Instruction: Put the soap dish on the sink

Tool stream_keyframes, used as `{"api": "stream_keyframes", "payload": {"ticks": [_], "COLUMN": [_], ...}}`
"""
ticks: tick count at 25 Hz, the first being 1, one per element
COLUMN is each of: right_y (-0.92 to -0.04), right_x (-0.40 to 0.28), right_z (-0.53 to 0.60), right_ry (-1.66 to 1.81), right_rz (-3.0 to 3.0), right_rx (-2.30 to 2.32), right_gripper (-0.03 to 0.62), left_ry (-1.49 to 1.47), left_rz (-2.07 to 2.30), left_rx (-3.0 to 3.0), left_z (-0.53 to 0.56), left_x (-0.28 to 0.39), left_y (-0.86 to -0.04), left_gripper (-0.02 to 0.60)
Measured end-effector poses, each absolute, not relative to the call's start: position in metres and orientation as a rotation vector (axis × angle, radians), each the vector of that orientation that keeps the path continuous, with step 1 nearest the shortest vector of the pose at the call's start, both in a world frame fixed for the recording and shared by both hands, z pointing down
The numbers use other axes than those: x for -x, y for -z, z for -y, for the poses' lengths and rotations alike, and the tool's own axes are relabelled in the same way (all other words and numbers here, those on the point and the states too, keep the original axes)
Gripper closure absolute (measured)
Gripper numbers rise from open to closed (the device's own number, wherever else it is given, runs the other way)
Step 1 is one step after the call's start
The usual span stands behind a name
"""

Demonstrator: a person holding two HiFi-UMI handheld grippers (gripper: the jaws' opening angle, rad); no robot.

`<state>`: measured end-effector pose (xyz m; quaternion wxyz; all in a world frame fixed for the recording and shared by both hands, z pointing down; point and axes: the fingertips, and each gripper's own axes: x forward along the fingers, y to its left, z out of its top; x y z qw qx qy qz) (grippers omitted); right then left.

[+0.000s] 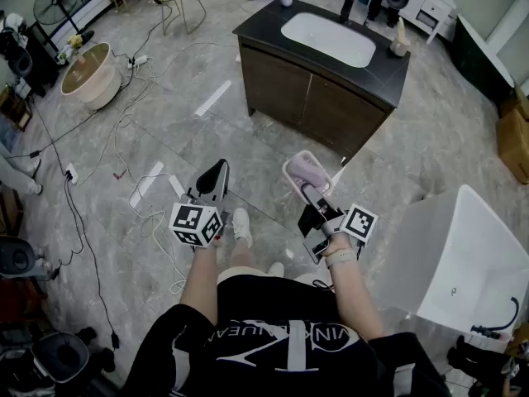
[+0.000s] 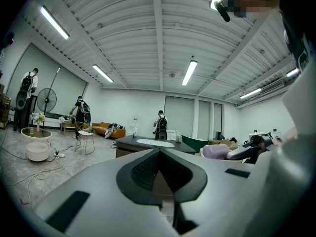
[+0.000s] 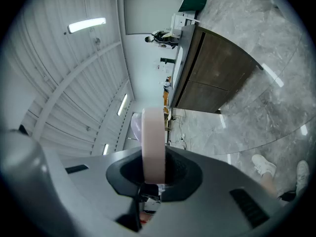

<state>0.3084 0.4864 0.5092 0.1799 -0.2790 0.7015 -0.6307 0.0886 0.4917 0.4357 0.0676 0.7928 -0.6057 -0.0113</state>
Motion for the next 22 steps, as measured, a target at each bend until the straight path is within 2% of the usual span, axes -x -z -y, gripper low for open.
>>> {"api": "stream_keyframes", "payload": {"ticks": [22], "right_y": [-0.513], "right_x": [-0.253], "right_z": [-0.354], "right_ry": [1.721], "right_rz": [-2.05], "right_rx": [0.86], "right_gripper": [0.534], "left_ry": [0.04], "left_rz": [1.729], "left_rx": [-2.396], "left_z": [-0.354], "left_x": [-0.033], "left_y": [-0.45], "left_gripper": [0.566]}}
